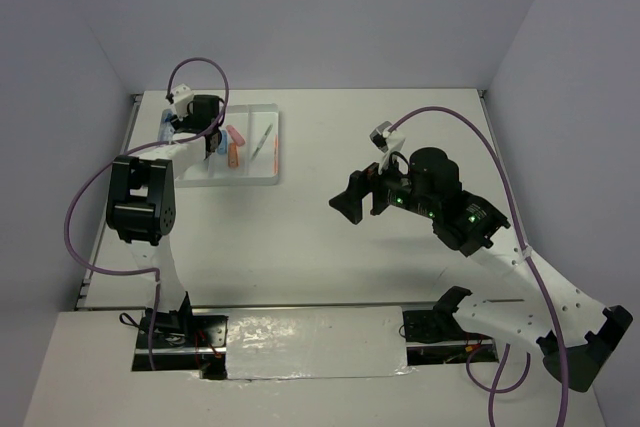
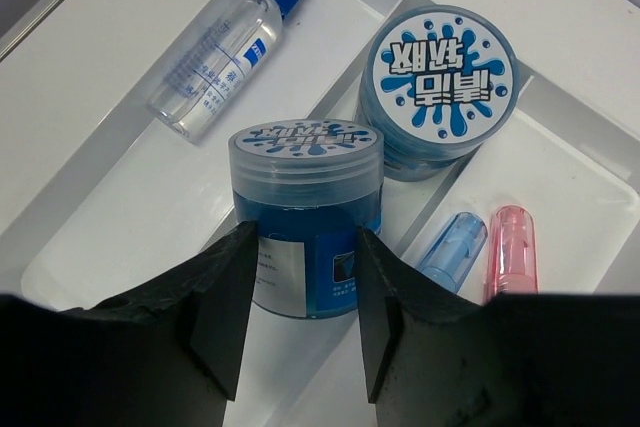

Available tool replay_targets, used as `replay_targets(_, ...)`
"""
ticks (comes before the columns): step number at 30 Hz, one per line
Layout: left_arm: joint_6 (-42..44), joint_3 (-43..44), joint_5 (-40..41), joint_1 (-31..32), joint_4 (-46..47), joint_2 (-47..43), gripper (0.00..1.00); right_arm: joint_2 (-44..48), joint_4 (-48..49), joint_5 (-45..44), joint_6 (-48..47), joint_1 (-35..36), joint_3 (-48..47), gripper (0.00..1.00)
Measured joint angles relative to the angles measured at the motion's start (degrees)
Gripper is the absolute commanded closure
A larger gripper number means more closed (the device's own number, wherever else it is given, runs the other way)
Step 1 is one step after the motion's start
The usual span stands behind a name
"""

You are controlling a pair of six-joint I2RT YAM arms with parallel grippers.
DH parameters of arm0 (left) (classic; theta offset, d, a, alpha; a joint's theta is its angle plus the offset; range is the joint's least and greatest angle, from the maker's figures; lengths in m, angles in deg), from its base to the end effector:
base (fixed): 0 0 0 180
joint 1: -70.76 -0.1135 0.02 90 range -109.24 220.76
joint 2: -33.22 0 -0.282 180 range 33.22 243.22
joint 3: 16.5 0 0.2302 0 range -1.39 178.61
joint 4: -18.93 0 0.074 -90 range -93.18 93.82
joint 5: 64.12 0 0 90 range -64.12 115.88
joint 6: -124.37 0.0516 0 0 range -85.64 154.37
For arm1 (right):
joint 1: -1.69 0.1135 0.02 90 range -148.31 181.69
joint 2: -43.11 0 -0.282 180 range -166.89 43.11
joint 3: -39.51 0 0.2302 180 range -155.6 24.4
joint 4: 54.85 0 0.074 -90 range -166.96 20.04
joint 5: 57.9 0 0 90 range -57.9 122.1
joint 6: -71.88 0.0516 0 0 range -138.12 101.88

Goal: Sort the stationery into containers
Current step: Place the stationery in the storage box.

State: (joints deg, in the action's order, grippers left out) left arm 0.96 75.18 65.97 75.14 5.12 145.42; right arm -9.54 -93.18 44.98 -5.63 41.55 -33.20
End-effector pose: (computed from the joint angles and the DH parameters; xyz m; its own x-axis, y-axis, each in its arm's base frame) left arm 0.4371 -0.0002 0.2299 -0.2096 -0.4064 -0.8893 -0.7035 0.6944 -0.1515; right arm 0.1332 0.1262 0.3777 -0.4052 -0.0637 -0.9120 -0.7166 0.6416 0.2736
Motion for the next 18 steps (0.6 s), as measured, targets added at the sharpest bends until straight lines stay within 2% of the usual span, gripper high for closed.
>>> replay_targets(11,-2.05,-0.04,0.28,0.81,-3.41,-0.61,0.55,0.72,-0.02,-0.04,0.0,0.0,0.0,0.0)
replay_targets(18,-3.13,-0.02,0.02,1.33,-8.07,-0.85,0.55,1.31,0.0,-0.04,0.0,0.0,0.0,0.0)
